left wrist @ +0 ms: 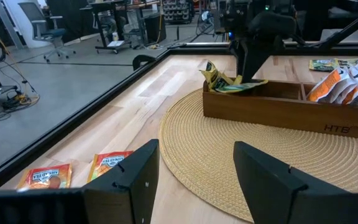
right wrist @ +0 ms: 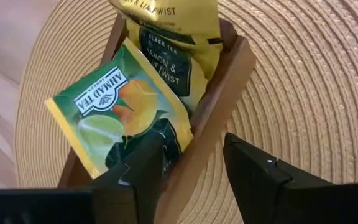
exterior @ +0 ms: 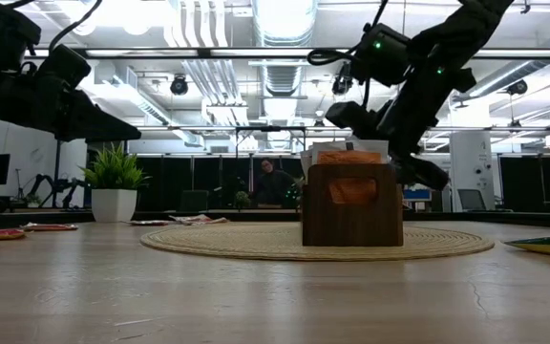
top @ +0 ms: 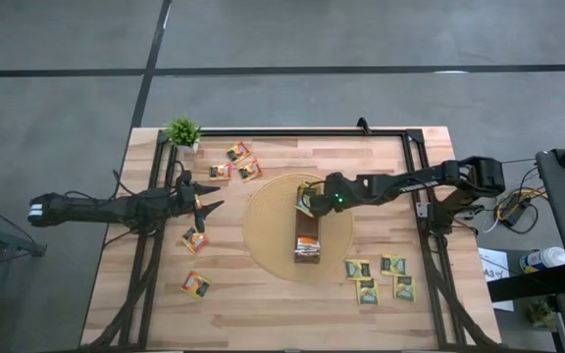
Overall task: Pick & Place Tea
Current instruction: Put the yellow tea bag into the top section of the wooden organizer
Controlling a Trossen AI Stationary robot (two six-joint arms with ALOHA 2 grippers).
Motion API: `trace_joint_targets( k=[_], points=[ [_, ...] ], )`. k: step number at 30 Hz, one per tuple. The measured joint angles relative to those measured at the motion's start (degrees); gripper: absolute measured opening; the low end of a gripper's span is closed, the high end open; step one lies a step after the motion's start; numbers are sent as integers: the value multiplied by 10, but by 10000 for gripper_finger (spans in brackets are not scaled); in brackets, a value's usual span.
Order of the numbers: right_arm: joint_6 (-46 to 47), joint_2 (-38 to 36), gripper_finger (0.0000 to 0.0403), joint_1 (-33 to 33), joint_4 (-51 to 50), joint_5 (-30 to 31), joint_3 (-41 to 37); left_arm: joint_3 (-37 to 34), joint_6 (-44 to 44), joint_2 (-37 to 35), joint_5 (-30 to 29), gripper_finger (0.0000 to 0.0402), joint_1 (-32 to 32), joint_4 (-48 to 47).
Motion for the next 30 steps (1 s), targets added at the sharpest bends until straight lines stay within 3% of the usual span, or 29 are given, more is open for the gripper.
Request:
trace_joint_targets(
  k=[5,20,25,30],
  points=[
    [-8,-1,144,0,-3,-1,0,0,0,0,0,202,0,0],
    [-36,-34,14,0,-5,0,7,0,0,0,0,202,0,0],
    [-55,-54,9,0,-7,0,7,0,0,0,0,202,0,0],
    [-145,-84,8,1,-20,0,17,0,0,0,0,202,0,0]
  ],
)
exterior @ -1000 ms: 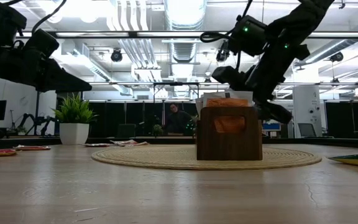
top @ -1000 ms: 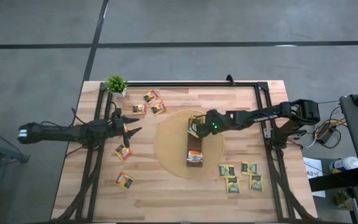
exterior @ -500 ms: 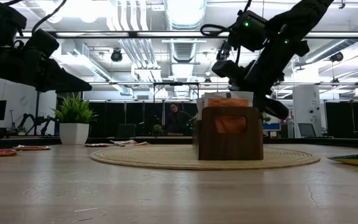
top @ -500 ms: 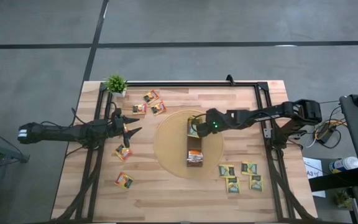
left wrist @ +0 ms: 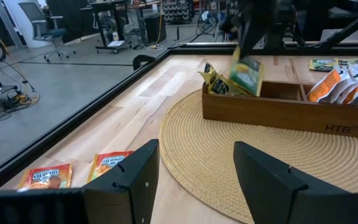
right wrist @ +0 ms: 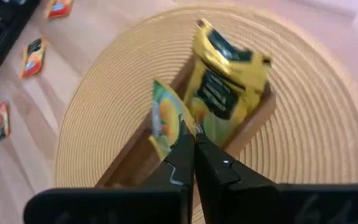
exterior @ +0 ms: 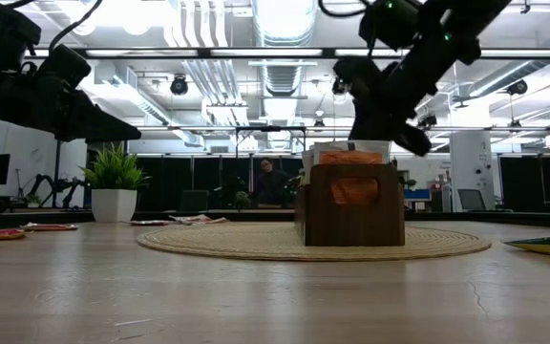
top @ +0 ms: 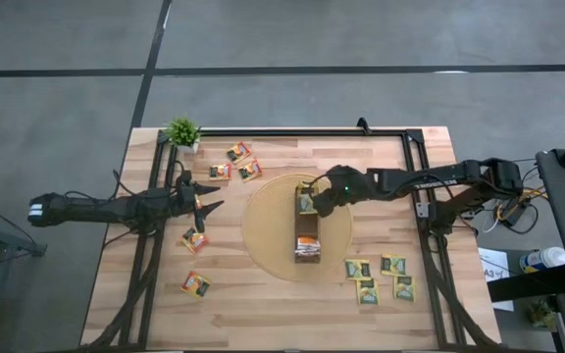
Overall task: Pick & Place Tea
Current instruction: Put the yellow tea bag into the top section of the wooden organizer
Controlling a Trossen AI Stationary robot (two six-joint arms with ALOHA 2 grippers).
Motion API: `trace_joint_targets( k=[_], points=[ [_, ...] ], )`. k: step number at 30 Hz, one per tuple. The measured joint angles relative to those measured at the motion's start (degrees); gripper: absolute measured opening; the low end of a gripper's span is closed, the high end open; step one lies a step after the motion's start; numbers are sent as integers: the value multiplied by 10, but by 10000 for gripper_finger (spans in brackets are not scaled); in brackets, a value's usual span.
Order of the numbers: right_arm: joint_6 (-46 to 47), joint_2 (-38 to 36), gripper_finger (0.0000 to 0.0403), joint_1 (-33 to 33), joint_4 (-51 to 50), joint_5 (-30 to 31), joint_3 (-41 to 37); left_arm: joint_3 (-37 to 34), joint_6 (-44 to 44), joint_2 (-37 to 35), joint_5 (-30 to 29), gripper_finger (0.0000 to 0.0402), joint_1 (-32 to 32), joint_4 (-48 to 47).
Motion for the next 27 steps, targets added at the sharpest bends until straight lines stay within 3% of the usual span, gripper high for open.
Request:
trace_joint_targets(
  k=[5,14,27],
  points=[
    [-89,-5,8,0,-102,4,77,0,0,0,0,202,0,0],
    [-200,44,8,0,-372,48,290,0,0,0,0,202,0,0],
    [-347,179,8,0,-502,-6,456,0,0,1,0,202,0,0]
  ],
)
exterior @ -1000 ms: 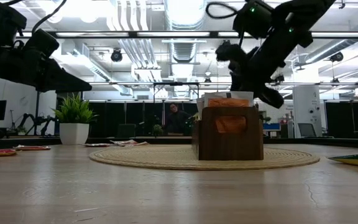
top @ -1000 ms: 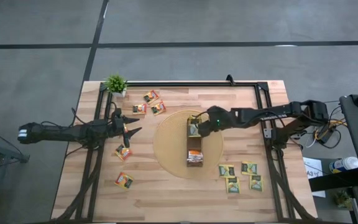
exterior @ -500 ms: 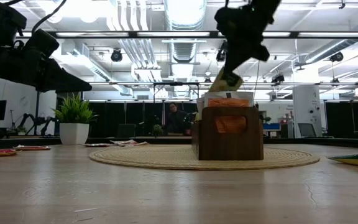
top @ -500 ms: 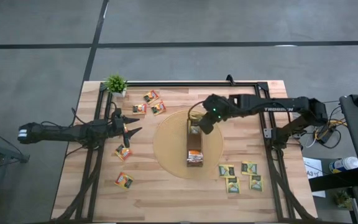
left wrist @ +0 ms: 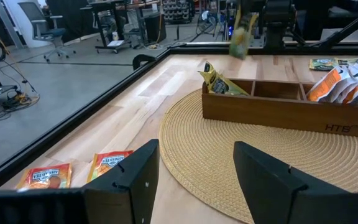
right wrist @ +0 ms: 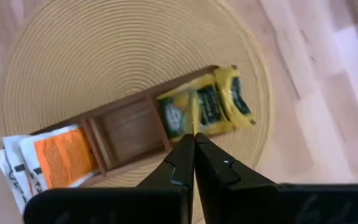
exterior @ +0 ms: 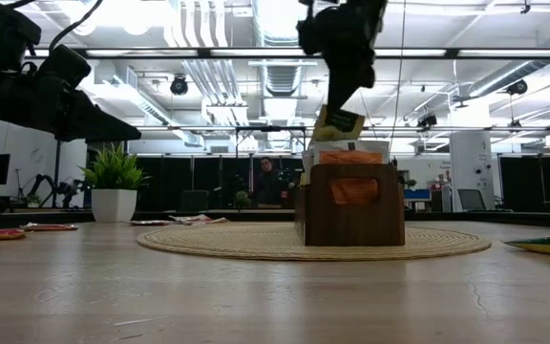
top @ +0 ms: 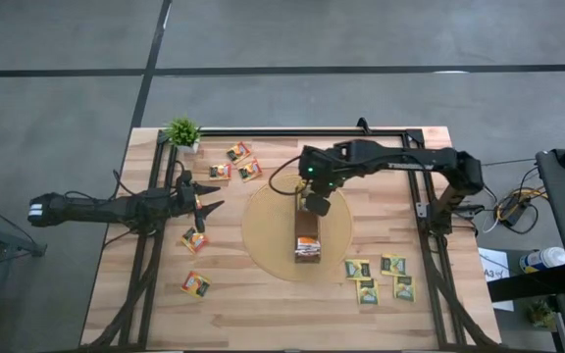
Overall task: Pick & Place Tea
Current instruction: Put the yellow tea bag into the top section of the wooden organizer
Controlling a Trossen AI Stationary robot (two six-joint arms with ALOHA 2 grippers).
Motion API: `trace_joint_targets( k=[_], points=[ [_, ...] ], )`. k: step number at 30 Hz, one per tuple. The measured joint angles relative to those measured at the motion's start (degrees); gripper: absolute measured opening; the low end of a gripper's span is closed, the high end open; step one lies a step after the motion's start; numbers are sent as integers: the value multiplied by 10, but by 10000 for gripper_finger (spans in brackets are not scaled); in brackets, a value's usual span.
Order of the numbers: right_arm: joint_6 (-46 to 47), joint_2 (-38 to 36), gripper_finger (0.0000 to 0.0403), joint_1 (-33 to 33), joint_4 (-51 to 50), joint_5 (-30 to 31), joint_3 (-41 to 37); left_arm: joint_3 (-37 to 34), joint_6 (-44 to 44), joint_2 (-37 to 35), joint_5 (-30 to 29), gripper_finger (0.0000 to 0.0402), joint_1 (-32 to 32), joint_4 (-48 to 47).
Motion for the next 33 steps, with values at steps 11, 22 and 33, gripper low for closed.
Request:
trace_joint_targets(
  k=[11,22,33],
  points=[
    [-79,104,8,-1,-62,-8,86,0,0,0,0,202,0,0],
    [-129,179,8,0,-116,-2,148,0,0,0,0,202,0,0],
    [-144,206,8,-2,-173,13,216,0,0,1,0,202,0,0]
  ],
)
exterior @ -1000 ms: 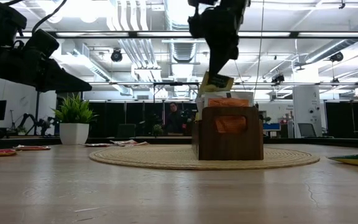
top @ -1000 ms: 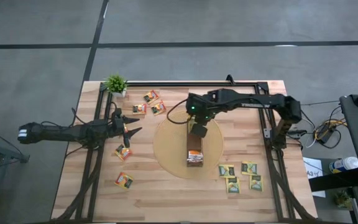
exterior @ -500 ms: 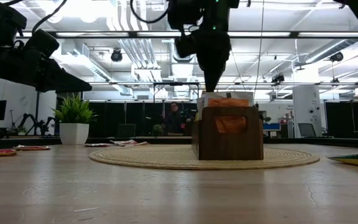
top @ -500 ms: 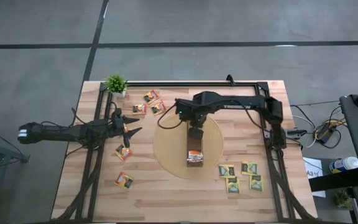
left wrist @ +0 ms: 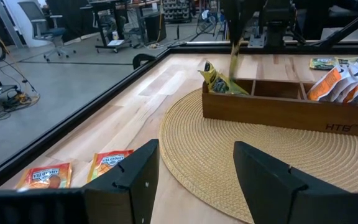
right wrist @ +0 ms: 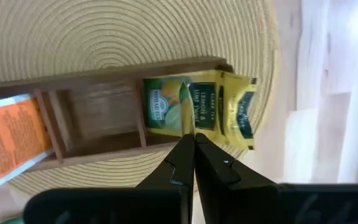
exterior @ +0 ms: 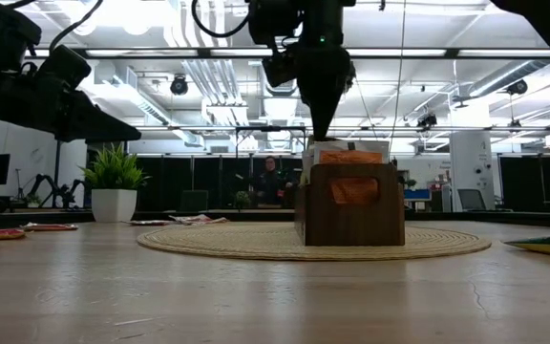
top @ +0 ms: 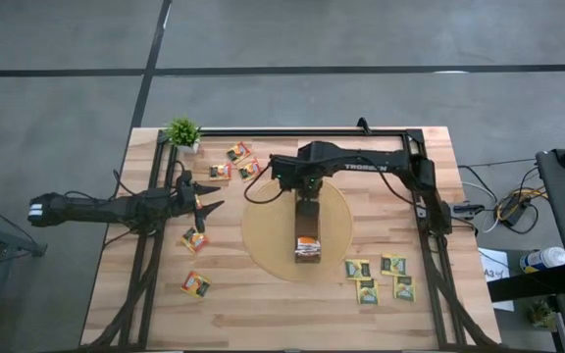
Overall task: Pick & Place Tea
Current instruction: Put the yellow tea bag into the top section of the wooden organizer
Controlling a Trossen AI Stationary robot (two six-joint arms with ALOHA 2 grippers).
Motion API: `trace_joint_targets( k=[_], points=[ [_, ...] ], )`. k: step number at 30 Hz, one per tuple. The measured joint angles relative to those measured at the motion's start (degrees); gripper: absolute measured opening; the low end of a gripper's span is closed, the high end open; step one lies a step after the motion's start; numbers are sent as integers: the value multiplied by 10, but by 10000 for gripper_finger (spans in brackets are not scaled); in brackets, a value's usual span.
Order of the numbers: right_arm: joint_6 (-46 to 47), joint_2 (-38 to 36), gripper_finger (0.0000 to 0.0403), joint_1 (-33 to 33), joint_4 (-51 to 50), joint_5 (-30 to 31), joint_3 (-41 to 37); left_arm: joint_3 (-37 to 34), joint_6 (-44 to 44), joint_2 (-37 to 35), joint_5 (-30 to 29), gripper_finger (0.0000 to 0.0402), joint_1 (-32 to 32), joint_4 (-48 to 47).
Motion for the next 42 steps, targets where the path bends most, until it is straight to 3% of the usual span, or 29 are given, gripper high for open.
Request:
trace_joint_targets(
  k=[31,42],
  points=[
    [53,1,10,-10,11,9,-27,0,0,1,0,202,0,0],
    [44,0,73,-14,32,-8,-36,0,0,1,0,202,0,0]
  ],
)
